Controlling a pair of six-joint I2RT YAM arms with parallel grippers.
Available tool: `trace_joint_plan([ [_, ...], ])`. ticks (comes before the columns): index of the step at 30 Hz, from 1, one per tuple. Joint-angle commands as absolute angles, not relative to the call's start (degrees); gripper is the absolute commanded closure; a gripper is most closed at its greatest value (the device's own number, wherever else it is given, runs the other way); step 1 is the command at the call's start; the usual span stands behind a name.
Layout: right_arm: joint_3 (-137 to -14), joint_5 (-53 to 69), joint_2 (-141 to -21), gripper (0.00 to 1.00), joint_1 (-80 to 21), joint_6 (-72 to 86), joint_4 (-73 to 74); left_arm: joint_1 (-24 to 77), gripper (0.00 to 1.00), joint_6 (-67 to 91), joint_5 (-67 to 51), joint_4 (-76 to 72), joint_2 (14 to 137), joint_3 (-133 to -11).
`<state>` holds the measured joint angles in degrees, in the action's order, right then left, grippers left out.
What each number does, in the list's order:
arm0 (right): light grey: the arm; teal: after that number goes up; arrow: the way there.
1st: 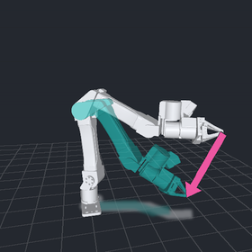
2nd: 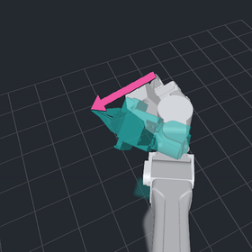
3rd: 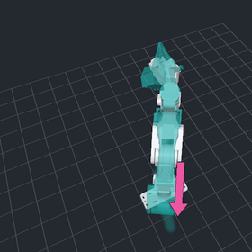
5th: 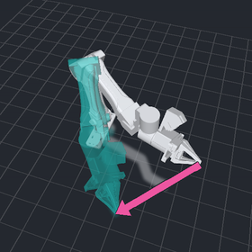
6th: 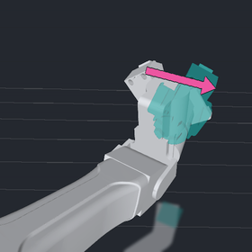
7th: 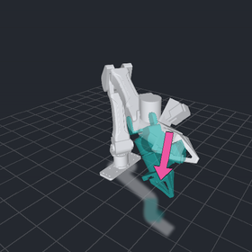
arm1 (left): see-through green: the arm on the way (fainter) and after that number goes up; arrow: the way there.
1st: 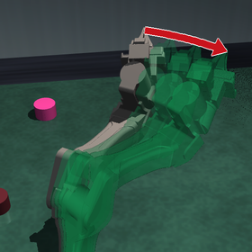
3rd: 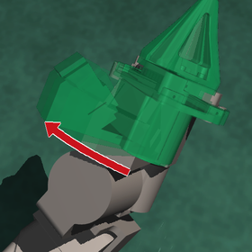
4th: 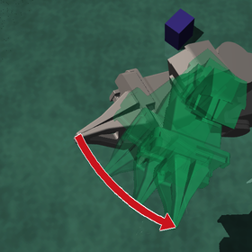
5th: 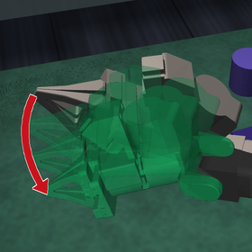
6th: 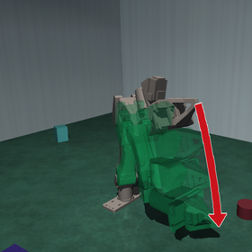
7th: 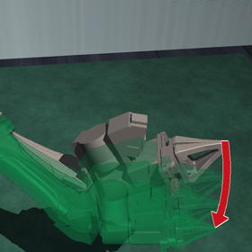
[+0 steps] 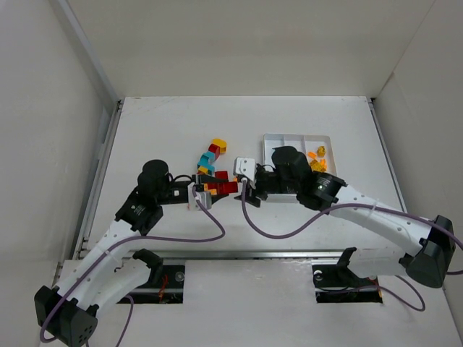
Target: Sort the legos into containers by color
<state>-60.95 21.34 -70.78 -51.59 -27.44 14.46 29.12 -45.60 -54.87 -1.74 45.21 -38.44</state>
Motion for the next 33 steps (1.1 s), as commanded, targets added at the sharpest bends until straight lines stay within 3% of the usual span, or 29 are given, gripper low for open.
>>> trace_joint_plan([
  [1,-64.5,20.0,-71.1,0.33,-53.2,-30.1,12.4,29.0,1.0,-45.6,-58.3,-2.3,44.7,-41.0],
  [7,-65.7,18.7,-72.2,0.36,-53.8,-30.1,11.9,29.0,1.0,-45.6,-58.3,-1.8,44.7,-41.0],
  [12,-68.0,19.5,-75.3,0.53,-54.3,-29.4,12.6,29.0,1.0,-45.1,-58.3,-2.3,44.7,-41.0],
  [14,-69.0,20.0,-76.4,0.64,-54.3,-29.4,14.6,29.0,1.0,-44.6,-58.3,-3.1,44.7,-41.0],
  [15,-70.3,20.0,-77.5,0.84,-54.3,-29.4,15.4,29.0,1.0,-44.6,-58.3,-3.6,44.7,-41.0],
  [16,-71.0,20.6,-78.1,0.93,-54.3,-28.7,16.3,29.0,1.0,-44.0,-58.8,-3.6,44.7,-41.0],
  [17,-71.5,20.7,-78.7,1.0,-54.3,-28.7,17.0,29.0,1.0,-44.0,-58.8,-3.6,44.7,-41.0],
  [18,-71.5,20.7,-78.7,1.0,-54.3,-28.7,17.7,29.0,1.0,-44.0,-58.8,-3.6,44.7,-41.0],
  [19,-71.5,20.7,-78.7,1.0,-54.3,-28.2,17.7,29.0,0.95,-44.0,-58.8,-3.6,44.7,-41.0],
  [20,-71.5,20.7,-78.7,1.0,-54.3,-28.2,17.7,29.0,0.73,-44.0,-58.8,-3.6,44.7,-41.0],
  [22,-69.4,20.7,-76.9,1.0,-54.3,-28.2,15.3,29.0,0.55,-44.0,-58.8,-2.4,44.7,-40.5],
  [29,-65.5,19.5,-73.0,1.0,-54.3,-28.2,13.4,29.0,0.25,-44.8,-57.7,0.1,43.6,-40.0],
  [33,-65.5,19.5,-72.4,1.0,-54.3,-27.7,14.8,29.0,0.16,-44.8,-53.1,1.3,42.5,-39.4],
])
